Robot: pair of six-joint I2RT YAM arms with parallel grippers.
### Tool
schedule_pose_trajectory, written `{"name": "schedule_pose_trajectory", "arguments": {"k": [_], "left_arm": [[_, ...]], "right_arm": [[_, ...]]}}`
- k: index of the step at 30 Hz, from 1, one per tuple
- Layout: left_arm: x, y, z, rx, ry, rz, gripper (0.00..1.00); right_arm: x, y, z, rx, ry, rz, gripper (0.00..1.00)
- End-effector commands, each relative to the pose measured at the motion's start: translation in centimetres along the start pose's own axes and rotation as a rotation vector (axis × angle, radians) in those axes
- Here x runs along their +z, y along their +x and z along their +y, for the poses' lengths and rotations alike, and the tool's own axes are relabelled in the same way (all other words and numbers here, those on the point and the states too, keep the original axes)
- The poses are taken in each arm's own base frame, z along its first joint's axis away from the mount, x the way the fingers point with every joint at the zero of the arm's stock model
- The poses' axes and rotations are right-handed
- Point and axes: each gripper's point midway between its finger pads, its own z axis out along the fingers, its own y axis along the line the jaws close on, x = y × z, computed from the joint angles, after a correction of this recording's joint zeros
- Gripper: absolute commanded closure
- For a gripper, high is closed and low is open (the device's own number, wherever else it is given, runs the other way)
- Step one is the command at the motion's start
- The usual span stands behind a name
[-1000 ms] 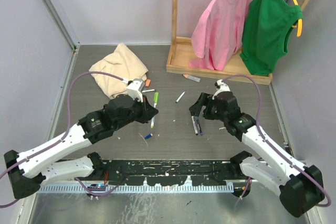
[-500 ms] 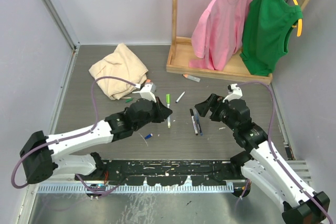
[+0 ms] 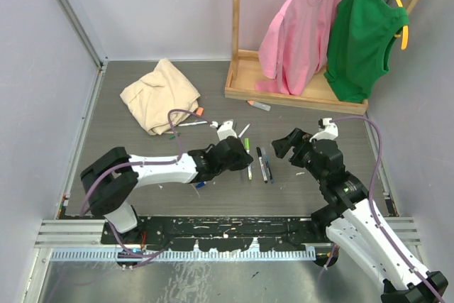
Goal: Insert the pens into the pen caps
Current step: Place the pen at the center of the board.
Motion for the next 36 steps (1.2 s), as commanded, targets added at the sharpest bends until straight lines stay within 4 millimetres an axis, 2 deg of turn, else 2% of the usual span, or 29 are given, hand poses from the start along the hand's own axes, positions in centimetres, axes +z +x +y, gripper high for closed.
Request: {"name": "schedule_pose_trajectory", "arguments": {"k": [1, 3, 7, 13, 20, 28, 36], "left_arm": [[1.3, -1.1, -1.7, -0.089, -0.019, -0.03, 0.99], [2.0, -0.4, -0.7, -0.113, -0.078, -0.012, 0.99], [3.0, 0.7, 0.1, -0.127, -0.121, 0.02, 0.97], [3.6, 1.8, 1.5, -0.104, -0.179, 0.051, 0.95], [4.0, 2.9, 2.3, -0.079, -0.213, 0.092, 0.91], [3.8, 3.3, 3.4, -0.082, -0.259, 0.102, 0.78], [3.6, 3.3, 3.8, -0.089, -0.271, 0.106, 0.76]], "right_arm": [[-0.7, -1.9, 0.8, 0.03, -0.01, -0.065, 0.08], [-0.7, -1.7, 0.8, 0.037, -0.01, -0.06, 0.08], [-0.8, -1.7, 0.7, 0.045, -0.01, -0.061, 0.08], [-0.8, -1.5, 0.5, 0.047, -0.008, -0.06, 0.07], [-0.7, -1.3, 0.3, 0.048, -0.001, -0.054, 0.08], [-0.6, -1.1, 0.2, 0.051, 0.0, -0.05, 0.08], [-0.7, -1.1, 0.3, 0.051, -0.002, -0.051, 0.08]]}}
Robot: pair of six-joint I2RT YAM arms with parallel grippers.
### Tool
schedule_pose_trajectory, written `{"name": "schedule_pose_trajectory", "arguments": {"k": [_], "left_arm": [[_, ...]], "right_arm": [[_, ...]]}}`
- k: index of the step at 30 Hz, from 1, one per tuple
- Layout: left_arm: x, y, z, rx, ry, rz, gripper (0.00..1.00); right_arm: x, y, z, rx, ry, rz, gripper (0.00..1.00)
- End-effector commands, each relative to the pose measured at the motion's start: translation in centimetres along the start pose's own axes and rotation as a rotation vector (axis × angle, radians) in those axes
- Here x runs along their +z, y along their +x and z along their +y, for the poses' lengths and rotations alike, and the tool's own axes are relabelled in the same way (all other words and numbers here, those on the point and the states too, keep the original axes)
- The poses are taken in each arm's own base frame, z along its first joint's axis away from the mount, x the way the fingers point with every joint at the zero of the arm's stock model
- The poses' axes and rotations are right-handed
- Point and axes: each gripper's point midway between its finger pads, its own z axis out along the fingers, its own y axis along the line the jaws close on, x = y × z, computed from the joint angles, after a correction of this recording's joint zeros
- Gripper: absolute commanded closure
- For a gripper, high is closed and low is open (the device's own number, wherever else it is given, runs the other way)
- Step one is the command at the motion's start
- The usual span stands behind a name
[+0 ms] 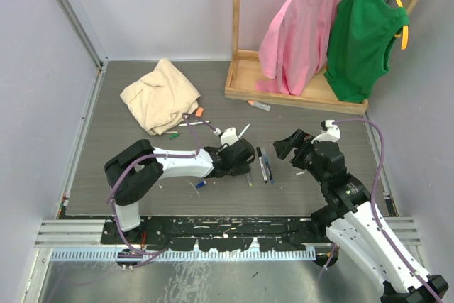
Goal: Insert the pens into the pen caps
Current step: Place the pen at the center of the board.
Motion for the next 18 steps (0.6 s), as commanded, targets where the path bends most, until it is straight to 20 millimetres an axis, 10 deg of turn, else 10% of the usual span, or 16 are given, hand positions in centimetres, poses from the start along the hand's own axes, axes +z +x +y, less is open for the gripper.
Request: {"name": "schedule_pose_trajectory", "arguments": {"k": [1, 18], "left_arm": [[-0.2, -0.8, -0.4, -0.011, -0.001, -0.021, 0.76], [-7.1, -7.1, -3.5, 0.175, 0.1, -0.146, 0.62]], "right_arm": [[-0.1, -1.2, 0.6, 0.023, -0.015, -0.046, 0.08], [-0.2, -1.5, 1.2, 0.014, -0.031, -0.044, 0.08]]}}
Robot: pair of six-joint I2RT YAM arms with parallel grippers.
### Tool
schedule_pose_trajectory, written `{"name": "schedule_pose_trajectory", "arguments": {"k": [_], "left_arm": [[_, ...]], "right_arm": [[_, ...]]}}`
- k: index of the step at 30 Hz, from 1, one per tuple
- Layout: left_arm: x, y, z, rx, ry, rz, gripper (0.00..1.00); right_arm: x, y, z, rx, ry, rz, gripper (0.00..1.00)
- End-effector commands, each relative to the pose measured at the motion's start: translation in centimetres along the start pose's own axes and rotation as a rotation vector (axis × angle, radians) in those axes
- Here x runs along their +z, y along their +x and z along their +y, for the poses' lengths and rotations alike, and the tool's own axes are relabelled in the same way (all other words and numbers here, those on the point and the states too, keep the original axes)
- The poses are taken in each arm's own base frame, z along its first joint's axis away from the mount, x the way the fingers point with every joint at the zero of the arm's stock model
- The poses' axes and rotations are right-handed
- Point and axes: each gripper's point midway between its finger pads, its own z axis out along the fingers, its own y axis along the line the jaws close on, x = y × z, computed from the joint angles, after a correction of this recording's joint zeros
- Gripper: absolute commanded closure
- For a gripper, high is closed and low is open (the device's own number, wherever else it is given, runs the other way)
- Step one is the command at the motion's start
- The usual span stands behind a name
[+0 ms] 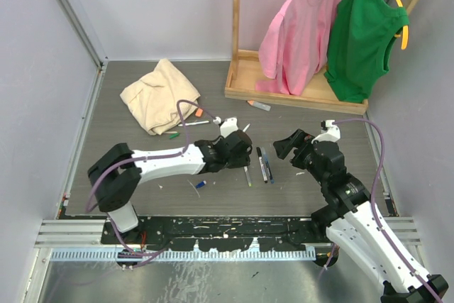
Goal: Insert the pens into the pen caps
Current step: Place the pen at the center of the board.
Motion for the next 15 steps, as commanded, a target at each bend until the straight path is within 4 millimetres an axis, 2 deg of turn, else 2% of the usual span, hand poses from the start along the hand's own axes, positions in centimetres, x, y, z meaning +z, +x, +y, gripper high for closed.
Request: {"name": "schedule_pose_trajectory", "arguments": {"k": [1, 4, 8, 12, 15], "left_arm": [[-4.0, -5.2, -1.7, 0.087, 0.068, -0.106, 0.62], [-5.2, -6.6, -0.4, 0.14, 0.066, -0.106, 0.61], [-5.7, -9.0, 3.4, 0.12, -0.006, -0.132, 0.59], [-5.0, -12.1, 8.1, -0.022, -0.076, -0.141, 0.54], [-3.9, -14.0, 10.2, -0.122, -0.089, -0.134, 0.52]], "right_arm": [[-0.1, -1.4, 1.2, 0.002, -0.034, -0.04, 0.08], [0.0, -1.2, 1.4, 0.0, -0.041, -0.03, 0.08], [0.2, -1.0, 1.4, -0.001, -0.044, -0.019, 0.08], [0.1, -1.1, 1.6, -0.001, -0.05, -0.02, 0.08], [0.0, -1.2, 1.7, 0.0, -0.053, -0.022, 0.08]]}}
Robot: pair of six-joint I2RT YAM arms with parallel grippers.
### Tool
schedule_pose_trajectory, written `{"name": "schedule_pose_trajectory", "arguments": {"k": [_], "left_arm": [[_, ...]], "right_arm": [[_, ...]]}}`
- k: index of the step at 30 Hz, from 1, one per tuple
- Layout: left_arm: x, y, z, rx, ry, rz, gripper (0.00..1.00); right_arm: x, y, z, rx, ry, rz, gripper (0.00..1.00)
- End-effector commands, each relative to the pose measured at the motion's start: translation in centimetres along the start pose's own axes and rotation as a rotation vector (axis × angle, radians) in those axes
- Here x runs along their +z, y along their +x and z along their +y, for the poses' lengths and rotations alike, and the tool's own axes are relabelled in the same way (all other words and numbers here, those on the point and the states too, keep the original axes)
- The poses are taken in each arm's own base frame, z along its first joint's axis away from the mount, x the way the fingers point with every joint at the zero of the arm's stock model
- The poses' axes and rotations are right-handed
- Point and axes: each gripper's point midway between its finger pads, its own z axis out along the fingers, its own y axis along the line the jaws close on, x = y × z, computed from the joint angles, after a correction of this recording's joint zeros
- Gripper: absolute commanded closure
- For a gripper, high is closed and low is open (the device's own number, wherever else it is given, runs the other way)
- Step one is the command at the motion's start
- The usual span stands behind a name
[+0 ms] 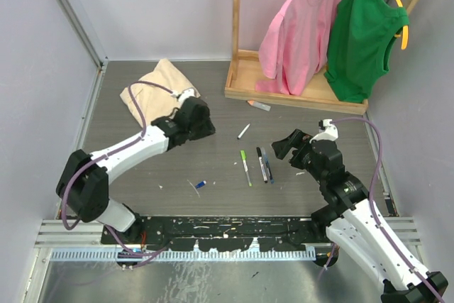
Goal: Insert the pens into the pen caps
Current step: Place the pen at the center of the board, then pick up the pen from the center of the board.
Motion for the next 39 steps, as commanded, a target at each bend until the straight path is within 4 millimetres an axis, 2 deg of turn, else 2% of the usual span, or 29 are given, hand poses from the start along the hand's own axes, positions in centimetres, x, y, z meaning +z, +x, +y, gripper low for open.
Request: {"name": "schedule_pose_trajectory", "arguments": {"k": [1, 4, 9, 19, 26, 39], "left_arm": [[1.4, -2.2, 3.2, -0.1, -0.044, 0.016, 0.52], [2.9, -4.0, 4.8, -0.143, -0.131, -0.014, 0.49], [5.3, -5.8, 6.4, -0.187, -0.263, -0.063, 0.46], [9.8, -6.0, 8.6, -0.265, -0.406, -0.073, 0.44], [11.0, -6.1, 9.9, -0.314, -0.473, -0.087, 0.43], [12.4, -6.1, 11.0, -0.342, -0.539, -0.101, 0.4]], "right_arm": [[-0.5, -1.8, 1.8, 0.003, -0.059, -0.052, 0.08], [-0.7, -1.8, 1.7, 0.0, -0.056, -0.05, 0.08], [-1.2, -1.9, 1.5, 0.004, -0.051, -0.062, 0.08], [-2.0, -2.0, 0.8, 0.015, -0.04, -0.083, 0.08], [-2.2, -1.9, 0.7, 0.015, -0.037, -0.087, 0.08], [-2.5, -1.8, 0.1, 0.015, -0.022, -0.093, 0.08]]}}
